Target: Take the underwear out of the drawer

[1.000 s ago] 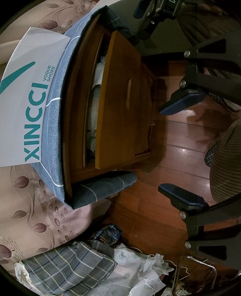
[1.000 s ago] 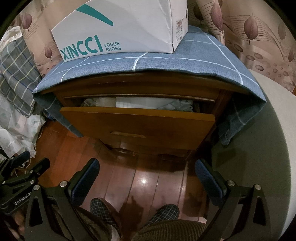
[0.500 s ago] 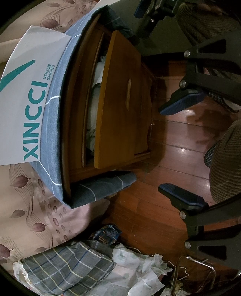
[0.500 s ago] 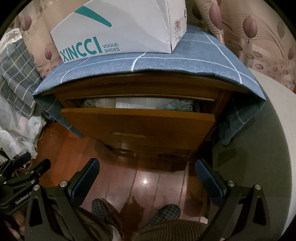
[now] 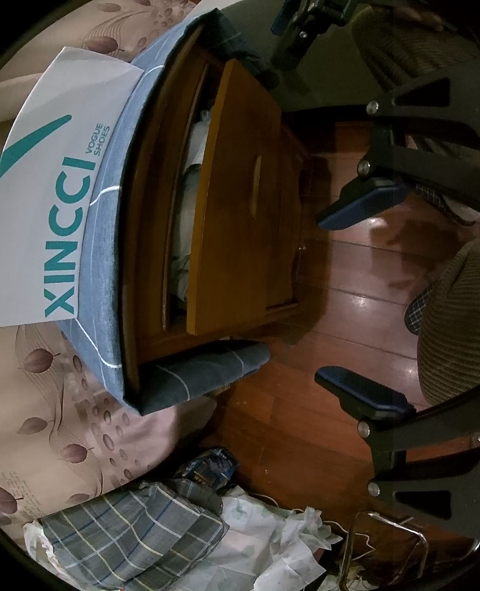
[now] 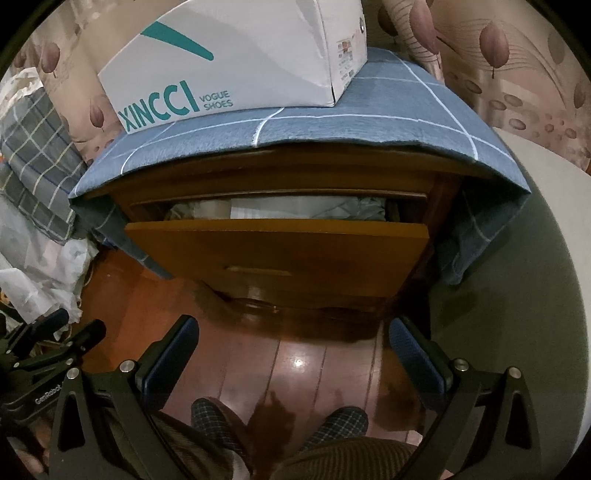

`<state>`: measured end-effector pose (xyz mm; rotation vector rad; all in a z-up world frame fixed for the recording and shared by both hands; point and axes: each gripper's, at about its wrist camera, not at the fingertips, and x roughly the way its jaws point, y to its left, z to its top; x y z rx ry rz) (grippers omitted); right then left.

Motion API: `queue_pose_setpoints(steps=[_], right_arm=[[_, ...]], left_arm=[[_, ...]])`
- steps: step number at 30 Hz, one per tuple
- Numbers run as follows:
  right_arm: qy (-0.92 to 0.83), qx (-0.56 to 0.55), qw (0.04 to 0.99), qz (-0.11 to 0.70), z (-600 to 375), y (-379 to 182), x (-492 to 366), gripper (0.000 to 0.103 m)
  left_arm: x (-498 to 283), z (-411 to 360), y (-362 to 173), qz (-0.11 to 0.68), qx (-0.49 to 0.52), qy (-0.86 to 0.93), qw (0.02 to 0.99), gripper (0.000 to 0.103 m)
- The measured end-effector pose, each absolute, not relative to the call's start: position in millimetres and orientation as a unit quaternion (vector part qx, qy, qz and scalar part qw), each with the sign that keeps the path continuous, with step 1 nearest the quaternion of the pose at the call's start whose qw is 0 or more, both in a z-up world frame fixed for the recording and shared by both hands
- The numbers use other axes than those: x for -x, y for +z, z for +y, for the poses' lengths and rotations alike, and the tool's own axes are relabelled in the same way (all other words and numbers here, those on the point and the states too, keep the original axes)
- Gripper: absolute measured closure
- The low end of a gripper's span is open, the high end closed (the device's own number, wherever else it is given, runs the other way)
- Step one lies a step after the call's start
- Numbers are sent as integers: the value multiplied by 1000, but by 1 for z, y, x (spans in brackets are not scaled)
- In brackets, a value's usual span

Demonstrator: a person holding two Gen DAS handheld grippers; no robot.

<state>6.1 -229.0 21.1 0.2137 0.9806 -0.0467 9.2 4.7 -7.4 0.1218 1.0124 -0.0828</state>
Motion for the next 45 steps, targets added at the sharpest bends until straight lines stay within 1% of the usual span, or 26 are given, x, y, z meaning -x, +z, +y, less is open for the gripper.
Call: queue_pose_setpoints(steps=[4, 8, 15, 21, 23, 30, 38, 41, 43, 45], right_arm=[[-22, -106, 876, 469, -230, 21, -5, 1], [-19, -111, 876, 468, -232, 21, -5, 1], [-15, -132, 874, 467, -238, 21, -4, 1], [-12, -139, 871, 470, -243, 19, -4, 1], [-13, -144, 870, 471, -245, 18, -4, 1], [-14, -164, 865, 474, -253, 14, -2, 1], [-16, -182, 864, 470, -262, 13, 0, 1], [-22, -189, 865, 464, -265, 15, 2, 1], [-22, -193, 865, 463, -266, 15, 2, 1], [-21, -194, 864, 465, -266, 15, 2, 1]], left_arm=[[-13, 7, -6, 490, -52, -43, 869, 25], [-24, 13, -5, 507, -5, -56, 860, 25], [-58, 24, -9, 523, 132, -72, 839, 25], [-96, 32, -38, 544, 283, -67, 787, 25], [-106, 33, -47, 549, 318, -63, 771, 25], [-134, 31, -74, 555, 384, -53, 736, 25], [-143, 41, -98, 556, 449, -49, 698, 24], [-141, 49, -104, 544, 458, -57, 701, 21], [-136, 58, -111, 538, 470, -58, 698, 17], [-128, 58, -125, 535, 492, -51, 685, 7]])
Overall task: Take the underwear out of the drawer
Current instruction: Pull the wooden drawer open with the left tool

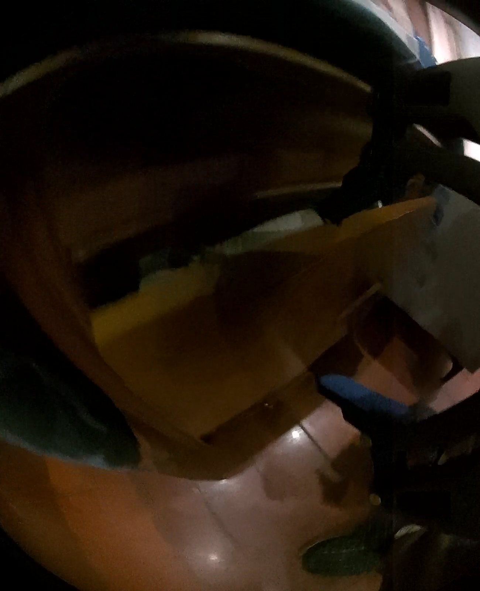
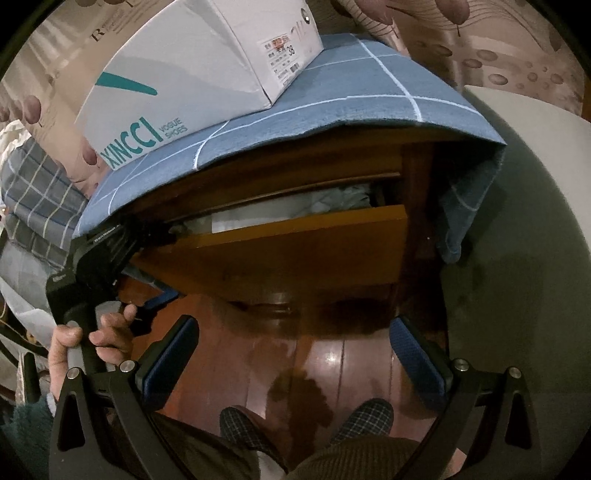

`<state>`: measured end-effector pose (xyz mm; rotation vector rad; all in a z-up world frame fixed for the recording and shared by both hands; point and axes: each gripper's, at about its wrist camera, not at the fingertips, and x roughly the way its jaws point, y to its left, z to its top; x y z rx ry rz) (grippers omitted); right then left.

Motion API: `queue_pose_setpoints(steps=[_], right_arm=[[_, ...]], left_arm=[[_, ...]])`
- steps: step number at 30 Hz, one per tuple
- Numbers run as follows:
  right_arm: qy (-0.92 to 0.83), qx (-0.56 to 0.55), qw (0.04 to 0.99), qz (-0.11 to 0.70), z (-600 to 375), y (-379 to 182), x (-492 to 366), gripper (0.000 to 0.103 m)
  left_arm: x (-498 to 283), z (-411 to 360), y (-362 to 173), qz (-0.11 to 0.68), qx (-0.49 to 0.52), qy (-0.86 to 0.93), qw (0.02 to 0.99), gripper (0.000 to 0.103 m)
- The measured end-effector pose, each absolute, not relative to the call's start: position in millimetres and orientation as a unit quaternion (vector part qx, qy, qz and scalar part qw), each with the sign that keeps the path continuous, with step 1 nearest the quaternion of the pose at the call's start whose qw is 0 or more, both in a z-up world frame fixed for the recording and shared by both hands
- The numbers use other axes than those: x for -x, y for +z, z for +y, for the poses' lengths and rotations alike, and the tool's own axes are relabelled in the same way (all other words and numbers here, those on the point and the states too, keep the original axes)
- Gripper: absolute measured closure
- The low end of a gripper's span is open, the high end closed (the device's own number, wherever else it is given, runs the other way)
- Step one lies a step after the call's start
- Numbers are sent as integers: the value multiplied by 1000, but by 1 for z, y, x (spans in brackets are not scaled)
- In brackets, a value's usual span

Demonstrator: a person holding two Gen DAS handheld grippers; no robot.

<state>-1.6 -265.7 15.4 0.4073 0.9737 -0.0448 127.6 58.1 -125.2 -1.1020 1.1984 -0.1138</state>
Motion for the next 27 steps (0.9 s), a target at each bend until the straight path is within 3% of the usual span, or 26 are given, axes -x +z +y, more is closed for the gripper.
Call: queue_pose_setpoints(steps=[4, 12, 27], right_arm=[[-22, -192, 863, 466, -265, 16, 0, 1], [-25, -196, 863, 466, -267, 16, -1, 1], [-31, -191, 865, 463, -266, 17, 1, 1]], left_arm=[[-122, 61, -150, 529, 553, -47, 642, 1], [-135, 60, -174, 552, 554, -4, 623, 0], [-147, 59, -151, 611, 430, -32, 664, 0]])
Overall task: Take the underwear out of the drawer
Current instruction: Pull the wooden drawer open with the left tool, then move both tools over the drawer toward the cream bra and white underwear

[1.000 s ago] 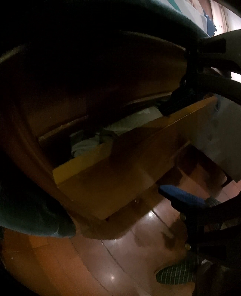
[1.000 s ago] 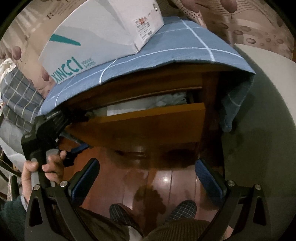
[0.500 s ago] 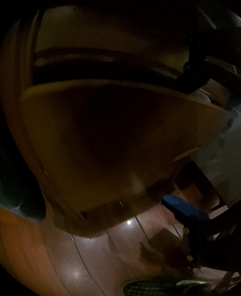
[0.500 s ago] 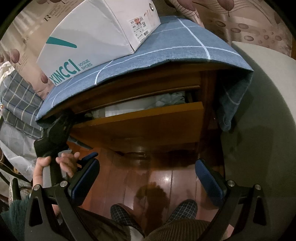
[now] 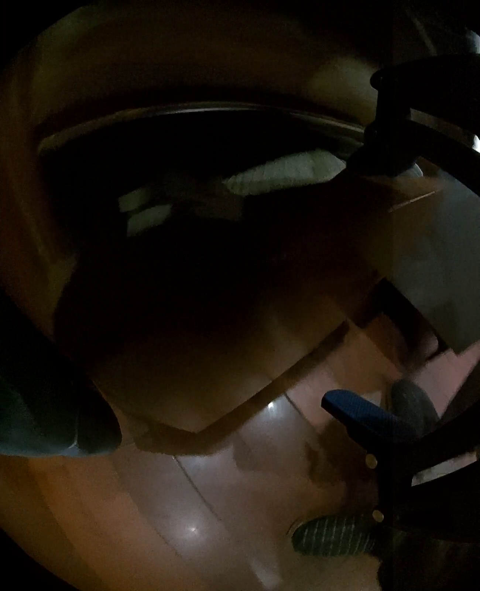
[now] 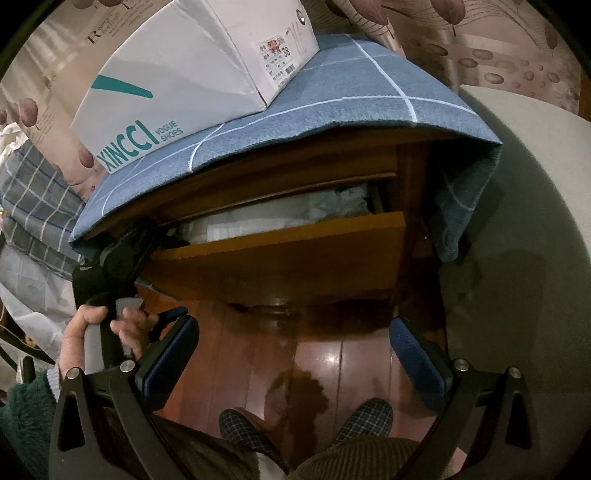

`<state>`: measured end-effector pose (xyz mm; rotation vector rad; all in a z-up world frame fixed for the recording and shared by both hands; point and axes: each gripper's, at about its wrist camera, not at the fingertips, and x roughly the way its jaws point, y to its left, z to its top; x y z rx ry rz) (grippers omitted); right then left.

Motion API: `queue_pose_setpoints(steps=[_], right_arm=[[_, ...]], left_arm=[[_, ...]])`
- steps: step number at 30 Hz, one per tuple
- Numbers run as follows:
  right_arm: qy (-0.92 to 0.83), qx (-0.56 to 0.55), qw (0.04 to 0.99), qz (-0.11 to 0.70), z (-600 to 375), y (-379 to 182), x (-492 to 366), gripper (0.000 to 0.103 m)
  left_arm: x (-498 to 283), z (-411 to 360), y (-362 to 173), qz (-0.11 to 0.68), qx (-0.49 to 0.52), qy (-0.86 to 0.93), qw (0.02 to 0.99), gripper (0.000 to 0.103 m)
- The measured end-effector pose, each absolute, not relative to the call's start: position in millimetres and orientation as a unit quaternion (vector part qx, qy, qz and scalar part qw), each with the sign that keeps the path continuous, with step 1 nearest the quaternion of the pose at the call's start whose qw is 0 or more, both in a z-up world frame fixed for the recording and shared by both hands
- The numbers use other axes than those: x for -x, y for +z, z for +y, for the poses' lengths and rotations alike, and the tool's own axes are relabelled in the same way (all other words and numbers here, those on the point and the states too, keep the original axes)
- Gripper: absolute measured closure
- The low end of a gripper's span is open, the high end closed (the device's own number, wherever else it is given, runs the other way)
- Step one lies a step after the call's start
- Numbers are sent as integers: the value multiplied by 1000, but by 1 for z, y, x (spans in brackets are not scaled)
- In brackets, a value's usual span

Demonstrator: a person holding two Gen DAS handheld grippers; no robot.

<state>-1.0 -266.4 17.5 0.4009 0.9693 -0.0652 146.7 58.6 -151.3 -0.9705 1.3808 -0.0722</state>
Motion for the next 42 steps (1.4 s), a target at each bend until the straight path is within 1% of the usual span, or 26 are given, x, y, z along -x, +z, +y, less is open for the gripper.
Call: queue_pose_setpoints(steps=[7, 10, 15, 30, 37, 42], right_arm=[[-37, -188, 866, 462, -268, 18, 2, 1], [-40, -189, 866, 460, -270, 18, 4, 1], [-41, -187, 866, 461, -271, 17, 4, 1], [-45, -184, 866, 463, -272, 18, 3, 1], [-46, -176, 864, 469, -270, 18, 0, 1], [-43, -172, 863, 473, -267, 17, -3, 1]], left_arm=[[-135, 61, -145, 651, 347, -47, 673, 0], [-131, 61, -147, 668, 329, -55, 665, 0], [-128, 59, -133, 682, 270, -52, 678, 0], [-128, 36, -115, 700, 173, -56, 691, 0], [-125, 39, -118, 703, 156, -61, 691, 0], [-117, 37, -104, 702, 127, -63, 697, 0]])
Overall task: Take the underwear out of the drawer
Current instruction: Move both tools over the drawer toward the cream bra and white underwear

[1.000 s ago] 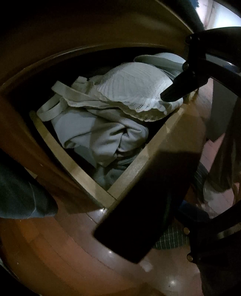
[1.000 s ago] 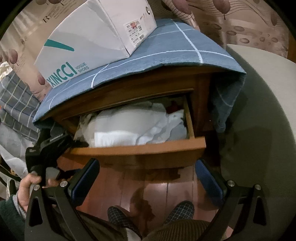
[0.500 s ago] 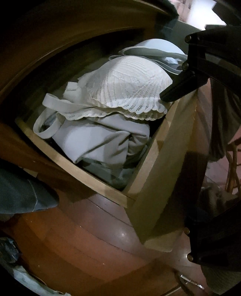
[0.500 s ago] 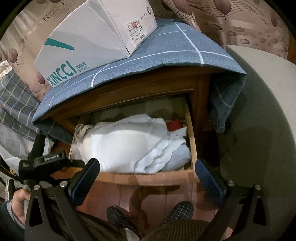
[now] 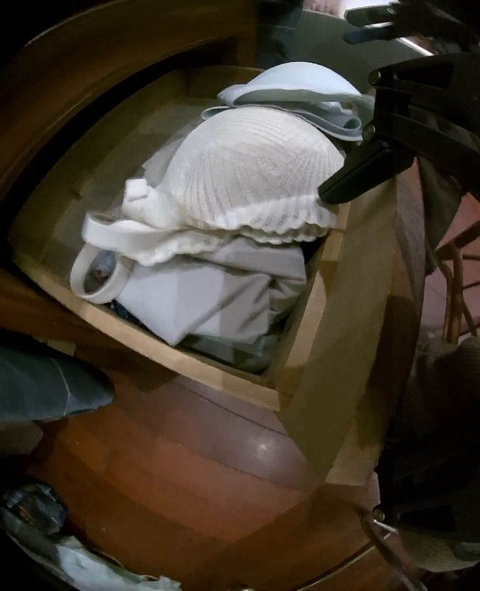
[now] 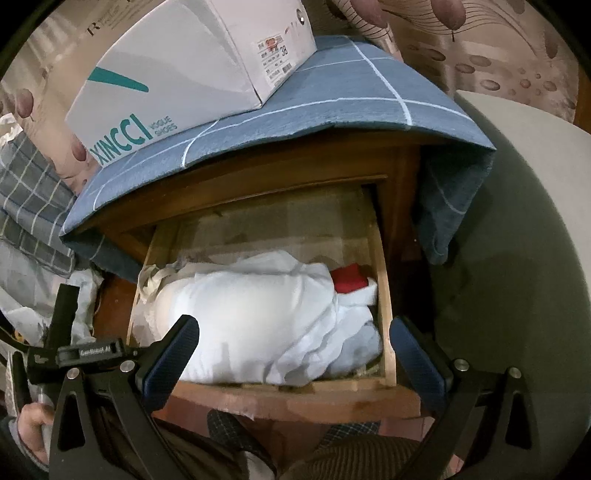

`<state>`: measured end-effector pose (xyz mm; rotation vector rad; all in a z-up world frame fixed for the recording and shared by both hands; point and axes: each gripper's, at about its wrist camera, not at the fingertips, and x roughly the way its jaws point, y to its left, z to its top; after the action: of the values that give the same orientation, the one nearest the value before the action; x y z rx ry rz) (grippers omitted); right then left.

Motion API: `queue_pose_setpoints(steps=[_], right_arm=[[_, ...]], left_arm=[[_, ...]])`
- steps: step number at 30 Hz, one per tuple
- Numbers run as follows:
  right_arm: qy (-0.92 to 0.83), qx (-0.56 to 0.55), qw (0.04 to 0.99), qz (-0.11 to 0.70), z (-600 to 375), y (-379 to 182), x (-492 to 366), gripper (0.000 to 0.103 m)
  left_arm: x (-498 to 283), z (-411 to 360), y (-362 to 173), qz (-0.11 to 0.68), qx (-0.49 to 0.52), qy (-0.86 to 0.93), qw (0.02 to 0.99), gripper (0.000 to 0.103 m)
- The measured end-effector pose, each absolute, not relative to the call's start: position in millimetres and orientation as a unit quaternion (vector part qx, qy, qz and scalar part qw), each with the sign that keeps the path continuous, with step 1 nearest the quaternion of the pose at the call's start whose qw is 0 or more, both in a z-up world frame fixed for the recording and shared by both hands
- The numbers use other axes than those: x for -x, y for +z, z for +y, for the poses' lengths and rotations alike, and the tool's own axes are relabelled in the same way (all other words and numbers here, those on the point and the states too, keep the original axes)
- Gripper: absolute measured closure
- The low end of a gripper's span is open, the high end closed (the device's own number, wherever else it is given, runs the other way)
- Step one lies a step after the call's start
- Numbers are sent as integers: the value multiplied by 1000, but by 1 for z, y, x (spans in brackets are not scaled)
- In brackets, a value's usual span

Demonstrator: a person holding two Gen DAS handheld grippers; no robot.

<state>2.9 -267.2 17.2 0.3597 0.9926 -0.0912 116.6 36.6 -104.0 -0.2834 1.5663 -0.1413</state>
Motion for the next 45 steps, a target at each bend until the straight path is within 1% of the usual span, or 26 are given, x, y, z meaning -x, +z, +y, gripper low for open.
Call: queue_pose_setpoints(steps=[1, 7, 16, 21, 25, 27, 30, 35, 39, 45], right_arm=[[-43, -171, 863, 474, -267, 17, -3, 1], [-37, -161, 858, 486, -261, 15, -6, 1], [4, -151, 831, 535, -249, 3, -21, 0], [19, -217, 794, 567, -251, -11, -36, 0], [23, -245, 766, 593, -246, -20, -50, 0], [20, -245, 757, 605, -243, -24, -56, 0], [16, -242, 747, 619, -238, -29, -66, 0], [6, -261, 721, 642, -240, -43, -78, 0], [-2, -265, 707, 655, -238, -53, -85, 0], [-6, -239, 698, 675, -219, -73, -96, 0]], left_arm=[[-133, 31, -100, 704, 126, -60, 696, 0], [-144, 24, -96, 700, 123, -51, 702, 0], [-140, 12, -75, 682, 106, -42, 723, 1], [-135, 15, -54, 667, 88, -51, 738, 1], [-128, 22, -36, 654, 76, -62, 750, 1], [-126, 24, -27, 644, 71, -65, 759, 1], [-112, 31, -12, 604, 38, -74, 793, 1], [-116, 24, 18, 557, 21, -115, 822, 1], [-127, 25, 17, 555, 29, -130, 821, 1], [-139, 29, -1, 573, 50, -126, 808, 1]])
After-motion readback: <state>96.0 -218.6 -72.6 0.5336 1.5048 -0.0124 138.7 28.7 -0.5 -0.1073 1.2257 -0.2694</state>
